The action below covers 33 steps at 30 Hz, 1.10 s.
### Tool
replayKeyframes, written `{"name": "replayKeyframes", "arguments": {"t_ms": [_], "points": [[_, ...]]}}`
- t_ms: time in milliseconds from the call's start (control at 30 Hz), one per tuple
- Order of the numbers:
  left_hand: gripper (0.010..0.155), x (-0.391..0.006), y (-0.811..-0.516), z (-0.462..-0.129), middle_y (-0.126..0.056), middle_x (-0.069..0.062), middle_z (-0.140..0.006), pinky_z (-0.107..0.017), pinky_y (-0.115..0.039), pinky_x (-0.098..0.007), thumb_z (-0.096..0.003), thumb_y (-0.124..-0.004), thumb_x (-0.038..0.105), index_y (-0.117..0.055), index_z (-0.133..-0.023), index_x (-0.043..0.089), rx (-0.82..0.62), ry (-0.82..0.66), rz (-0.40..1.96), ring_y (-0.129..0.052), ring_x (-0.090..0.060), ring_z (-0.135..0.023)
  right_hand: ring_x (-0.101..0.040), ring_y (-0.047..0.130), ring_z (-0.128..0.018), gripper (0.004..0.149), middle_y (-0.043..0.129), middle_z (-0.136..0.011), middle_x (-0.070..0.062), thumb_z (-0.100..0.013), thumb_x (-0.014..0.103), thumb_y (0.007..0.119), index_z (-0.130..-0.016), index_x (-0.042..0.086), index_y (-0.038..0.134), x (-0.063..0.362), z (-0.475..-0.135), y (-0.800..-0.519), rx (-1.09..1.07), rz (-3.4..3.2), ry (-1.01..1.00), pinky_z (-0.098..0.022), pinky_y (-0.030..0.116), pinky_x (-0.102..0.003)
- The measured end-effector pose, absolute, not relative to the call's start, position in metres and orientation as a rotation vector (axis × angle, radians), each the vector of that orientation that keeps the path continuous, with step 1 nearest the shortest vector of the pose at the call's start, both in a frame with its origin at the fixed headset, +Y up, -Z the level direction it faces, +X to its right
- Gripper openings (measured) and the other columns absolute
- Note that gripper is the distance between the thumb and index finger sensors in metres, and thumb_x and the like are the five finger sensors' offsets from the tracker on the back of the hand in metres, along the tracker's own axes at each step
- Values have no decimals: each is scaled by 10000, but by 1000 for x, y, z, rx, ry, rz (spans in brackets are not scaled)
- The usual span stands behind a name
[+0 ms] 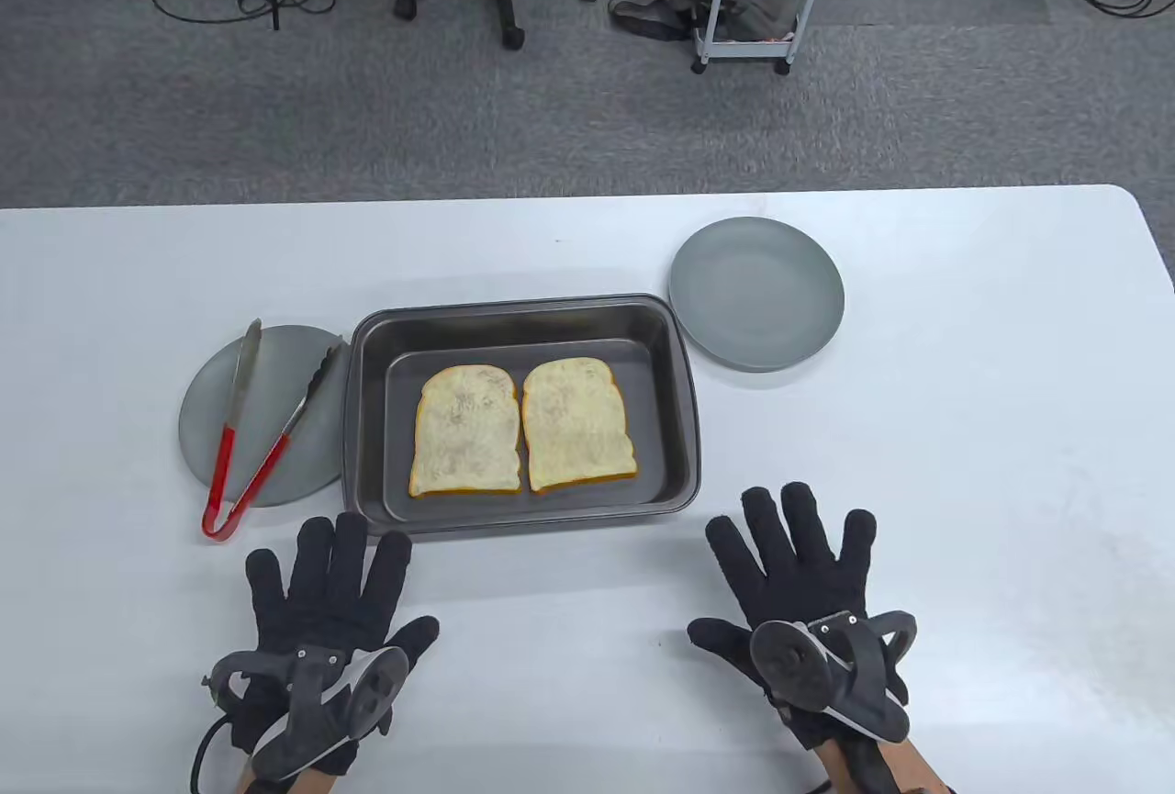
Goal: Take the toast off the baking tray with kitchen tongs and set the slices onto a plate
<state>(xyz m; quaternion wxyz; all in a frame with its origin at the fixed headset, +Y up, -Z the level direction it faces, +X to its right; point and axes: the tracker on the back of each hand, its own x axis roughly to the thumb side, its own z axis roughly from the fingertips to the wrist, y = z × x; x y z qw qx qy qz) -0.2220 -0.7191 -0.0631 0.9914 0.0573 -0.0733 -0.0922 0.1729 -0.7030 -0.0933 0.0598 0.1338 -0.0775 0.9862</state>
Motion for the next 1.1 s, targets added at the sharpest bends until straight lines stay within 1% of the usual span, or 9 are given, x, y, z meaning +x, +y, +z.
{"name": "replayKeyframes", "arguments": {"t_ms": [367, 600, 967, 1100], "points": [[839, -222, -719, -63, -410, -86, -1236, -726, -329, -778, -387, -484, 784, -396, -1115, 376, 113, -145, -183, -400, -436, -1139, -396, 390, -1143, 902, 465, -1208, -44, -251, 738, 778, -1050, 357, 603, 174, -94, -703, 383, 2984, -207, -717, 210, -784], [841, -223, -719, -63, -390, -94, -1236, -730, -341, -775, -388, -489, 785, -385, -1116, 376, 116, -138, -182, -404, -436, -1135, -395, 389, -1144, 901, 468, -1208, -36, -255, 736, 792, -1050, 357, 602, 174, -94, -704, 396, 2983, -180, -720, 211, -783], [840, -224, -719, -63, -400, -91, -1234, -733, -354, -771, -388, -495, 784, -387, -1115, 376, 111, -123, -181, -420, -430, -1132, -395, 394, -1144, 897, 474, -1207, -36, -256, 734, 794, -1048, 357, 607, 175, -94, -703, 390, 2974, -176, -721, 215, -784], [839, -224, -720, -63, -404, -93, -1232, -735, -358, -768, -389, -500, 782, -383, -1113, 376, 96, -106, -173, -424, -432, -1131, -394, 385, -1145, 901, 470, -1209, -39, -254, 738, 784, -1050, 358, 603, 179, -96, -704, 376, 2959, -141, -721, 212, -784]]}}
